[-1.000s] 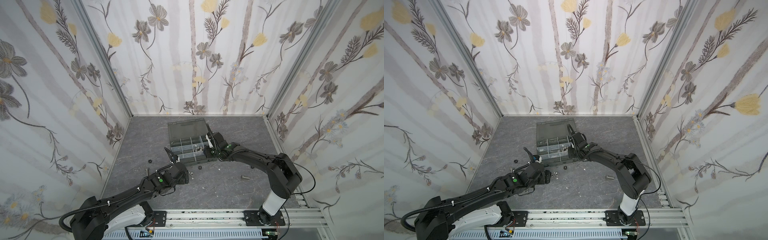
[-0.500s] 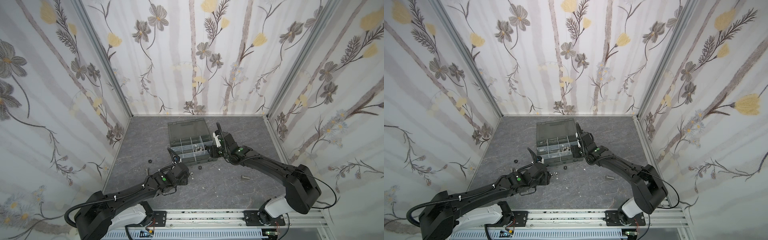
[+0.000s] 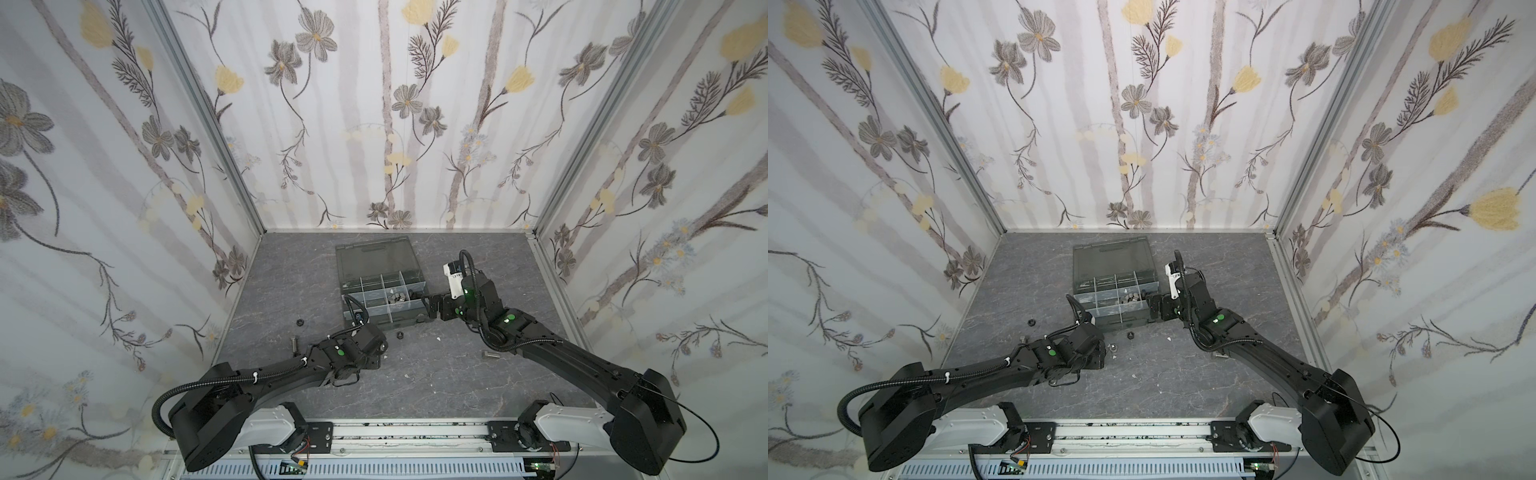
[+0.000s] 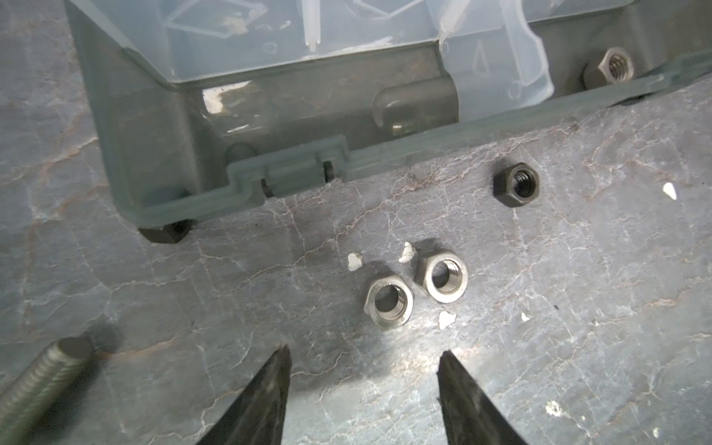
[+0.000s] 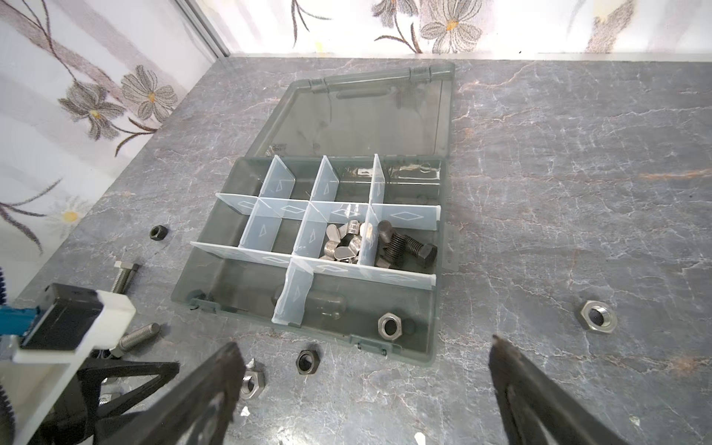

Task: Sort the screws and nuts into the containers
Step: 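Withdraw the right gripper while the left gripper lowers and closes on a silver hex nut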

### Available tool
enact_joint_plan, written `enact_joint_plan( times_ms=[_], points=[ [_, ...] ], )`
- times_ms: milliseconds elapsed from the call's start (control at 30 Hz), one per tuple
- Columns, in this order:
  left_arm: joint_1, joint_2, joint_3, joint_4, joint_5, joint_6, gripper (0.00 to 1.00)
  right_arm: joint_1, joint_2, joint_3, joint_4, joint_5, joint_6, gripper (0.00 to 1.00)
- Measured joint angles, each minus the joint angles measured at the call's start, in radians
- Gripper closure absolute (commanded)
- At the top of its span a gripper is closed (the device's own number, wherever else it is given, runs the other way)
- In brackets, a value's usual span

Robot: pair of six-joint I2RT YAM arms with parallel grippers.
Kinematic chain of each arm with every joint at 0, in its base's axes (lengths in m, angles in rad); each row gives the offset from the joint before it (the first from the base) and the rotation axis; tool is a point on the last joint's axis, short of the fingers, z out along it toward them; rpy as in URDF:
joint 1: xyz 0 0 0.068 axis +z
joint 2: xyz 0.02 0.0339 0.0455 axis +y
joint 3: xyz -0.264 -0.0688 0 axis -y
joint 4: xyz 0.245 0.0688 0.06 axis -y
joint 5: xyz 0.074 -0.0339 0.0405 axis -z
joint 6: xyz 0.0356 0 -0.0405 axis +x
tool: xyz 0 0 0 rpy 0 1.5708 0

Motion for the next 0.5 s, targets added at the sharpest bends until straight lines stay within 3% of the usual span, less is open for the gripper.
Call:
enact_joint_plan(
  times_ms=[500],
  points=[
    [-0.005, 0.179, 0.064, 0.018, -0.011, 0.009, 0.47, -0.036, -0.051, -0.05, 0.008, 0.017, -0.001, 0.0]
  ],
)
